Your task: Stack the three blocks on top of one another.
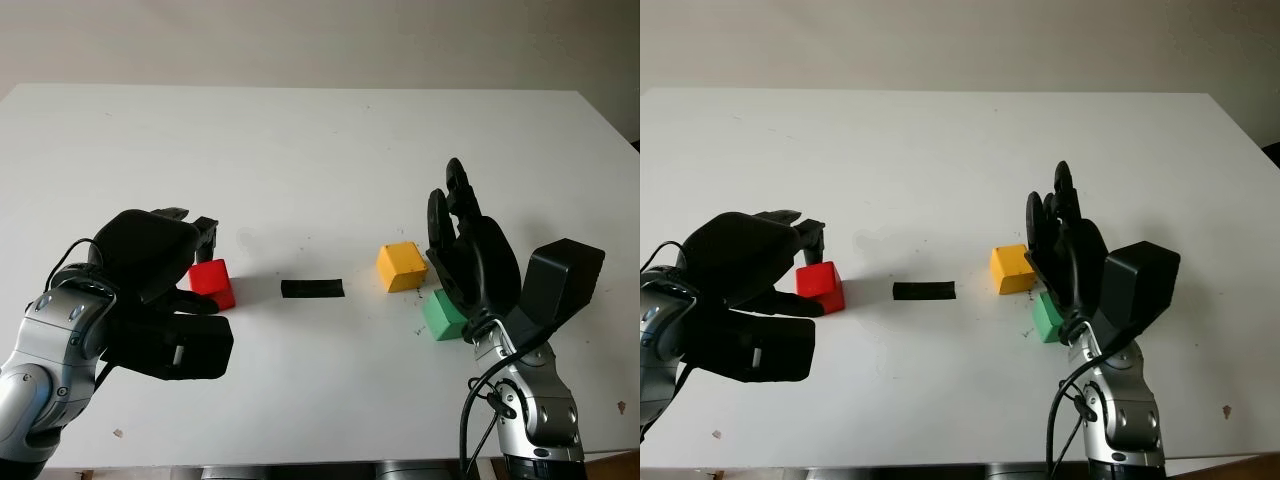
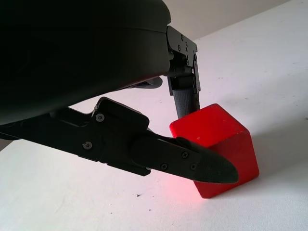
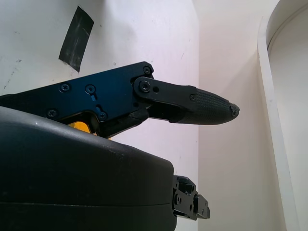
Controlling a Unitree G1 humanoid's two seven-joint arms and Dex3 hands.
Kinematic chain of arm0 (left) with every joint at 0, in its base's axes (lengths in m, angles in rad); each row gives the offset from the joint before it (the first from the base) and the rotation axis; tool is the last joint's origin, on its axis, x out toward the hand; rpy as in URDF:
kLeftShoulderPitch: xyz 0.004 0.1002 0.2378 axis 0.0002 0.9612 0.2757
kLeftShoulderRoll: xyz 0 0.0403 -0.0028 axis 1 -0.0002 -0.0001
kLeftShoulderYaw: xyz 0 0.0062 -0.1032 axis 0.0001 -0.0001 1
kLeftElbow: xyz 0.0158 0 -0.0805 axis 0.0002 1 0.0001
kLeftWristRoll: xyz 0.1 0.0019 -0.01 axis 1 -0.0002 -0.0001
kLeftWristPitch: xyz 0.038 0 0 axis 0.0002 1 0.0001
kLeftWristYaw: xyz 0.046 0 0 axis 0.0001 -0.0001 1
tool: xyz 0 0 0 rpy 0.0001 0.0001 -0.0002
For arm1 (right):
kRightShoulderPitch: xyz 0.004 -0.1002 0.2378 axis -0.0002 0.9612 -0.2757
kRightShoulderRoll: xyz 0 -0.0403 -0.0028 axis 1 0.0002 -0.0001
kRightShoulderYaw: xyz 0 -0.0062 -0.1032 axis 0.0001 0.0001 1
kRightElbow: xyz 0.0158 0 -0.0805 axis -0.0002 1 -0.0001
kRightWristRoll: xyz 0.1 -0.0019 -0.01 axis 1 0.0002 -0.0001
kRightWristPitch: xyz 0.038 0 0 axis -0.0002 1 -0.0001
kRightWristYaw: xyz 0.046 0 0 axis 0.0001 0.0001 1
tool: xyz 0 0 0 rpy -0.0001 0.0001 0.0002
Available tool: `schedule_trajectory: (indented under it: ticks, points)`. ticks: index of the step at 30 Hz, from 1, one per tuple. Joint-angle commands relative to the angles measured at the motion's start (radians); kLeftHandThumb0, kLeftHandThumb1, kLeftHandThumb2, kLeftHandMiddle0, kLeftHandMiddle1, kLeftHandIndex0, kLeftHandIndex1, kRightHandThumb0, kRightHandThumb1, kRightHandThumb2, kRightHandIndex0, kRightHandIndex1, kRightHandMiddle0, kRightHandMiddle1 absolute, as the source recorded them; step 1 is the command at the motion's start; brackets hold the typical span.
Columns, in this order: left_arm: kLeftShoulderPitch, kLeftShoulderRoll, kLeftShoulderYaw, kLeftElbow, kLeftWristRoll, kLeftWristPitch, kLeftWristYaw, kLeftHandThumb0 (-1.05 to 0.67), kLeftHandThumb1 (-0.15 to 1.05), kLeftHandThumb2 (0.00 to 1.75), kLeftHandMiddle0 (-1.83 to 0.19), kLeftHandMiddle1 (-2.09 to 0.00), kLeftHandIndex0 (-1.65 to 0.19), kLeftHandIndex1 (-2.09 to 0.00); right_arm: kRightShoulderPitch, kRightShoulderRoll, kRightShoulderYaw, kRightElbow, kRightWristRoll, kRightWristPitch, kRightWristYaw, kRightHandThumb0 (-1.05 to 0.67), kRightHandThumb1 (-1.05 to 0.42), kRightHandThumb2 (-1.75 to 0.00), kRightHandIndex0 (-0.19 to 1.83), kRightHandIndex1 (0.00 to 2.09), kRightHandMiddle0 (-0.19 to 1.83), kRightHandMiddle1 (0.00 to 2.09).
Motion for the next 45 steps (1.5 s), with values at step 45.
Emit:
schedule_trajectory:
  ticks: [45]
  points:
    - [-0.068, -0.067, 0.162, 0.254, -0.717, -0.275, 0.214, -0.44, 1.05, 0.07, -0.37, -0.05, -0.3, -1.33, -0.001, -0.001, -0.009, -0.032, 0.011, 0.007, -0.014, -0.64, -1.05, -0.54, -0.19, 0.0, -0.19, 0.02]
